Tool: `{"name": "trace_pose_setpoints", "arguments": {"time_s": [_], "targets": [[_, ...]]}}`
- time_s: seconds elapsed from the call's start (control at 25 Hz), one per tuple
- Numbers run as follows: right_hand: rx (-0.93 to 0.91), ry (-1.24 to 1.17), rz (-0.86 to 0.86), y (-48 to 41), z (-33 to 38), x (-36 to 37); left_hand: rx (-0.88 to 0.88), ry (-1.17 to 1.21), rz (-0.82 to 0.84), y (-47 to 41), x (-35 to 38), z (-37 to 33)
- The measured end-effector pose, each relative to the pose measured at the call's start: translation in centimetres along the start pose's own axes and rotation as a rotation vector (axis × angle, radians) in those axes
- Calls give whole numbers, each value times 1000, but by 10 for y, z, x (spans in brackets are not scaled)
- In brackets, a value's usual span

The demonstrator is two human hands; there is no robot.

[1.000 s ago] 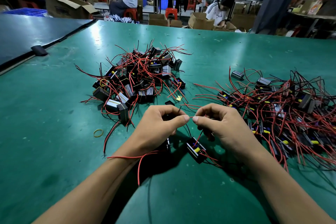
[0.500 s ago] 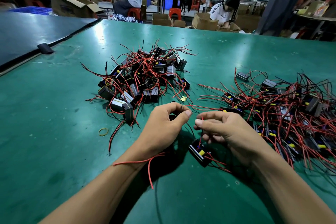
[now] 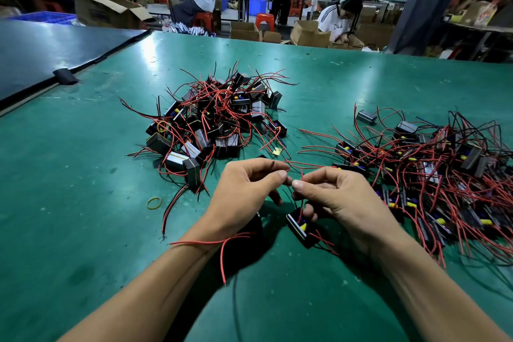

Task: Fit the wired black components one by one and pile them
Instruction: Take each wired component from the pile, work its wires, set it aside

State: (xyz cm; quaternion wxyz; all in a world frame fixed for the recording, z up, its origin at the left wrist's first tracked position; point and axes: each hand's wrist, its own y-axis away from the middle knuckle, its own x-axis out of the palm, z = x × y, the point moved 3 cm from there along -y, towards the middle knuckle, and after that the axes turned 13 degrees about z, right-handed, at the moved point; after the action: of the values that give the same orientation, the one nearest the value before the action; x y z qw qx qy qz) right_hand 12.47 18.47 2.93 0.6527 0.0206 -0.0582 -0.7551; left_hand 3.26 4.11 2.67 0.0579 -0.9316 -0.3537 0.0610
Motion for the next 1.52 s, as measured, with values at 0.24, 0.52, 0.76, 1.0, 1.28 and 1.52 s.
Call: {"name": "trace_pose_setpoints", "arguments": {"time_s": [0.24, 0.52, 0.76, 1.0, 1.28, 1.52], "targets": [[-71, 164, 32, 1, 3, 2, -18, -1, 5, 0, -2, -2], [-60, 227, -27, -1, 0, 3, -40, -2, -16, -2, -5, 1], [-83, 248, -39, -3, -1, 4, -50, 30, 1, -3, -3, 1], [-86, 323, -29, -1, 1, 5, 6, -40, -27, 0, -1, -5], [-361, 604, -297, 7, 14, 8, 77, -288, -61, 3, 4, -13], [-381, 734, -303, 8, 18, 13, 118, -373, -53, 6, 5, -16]]}}
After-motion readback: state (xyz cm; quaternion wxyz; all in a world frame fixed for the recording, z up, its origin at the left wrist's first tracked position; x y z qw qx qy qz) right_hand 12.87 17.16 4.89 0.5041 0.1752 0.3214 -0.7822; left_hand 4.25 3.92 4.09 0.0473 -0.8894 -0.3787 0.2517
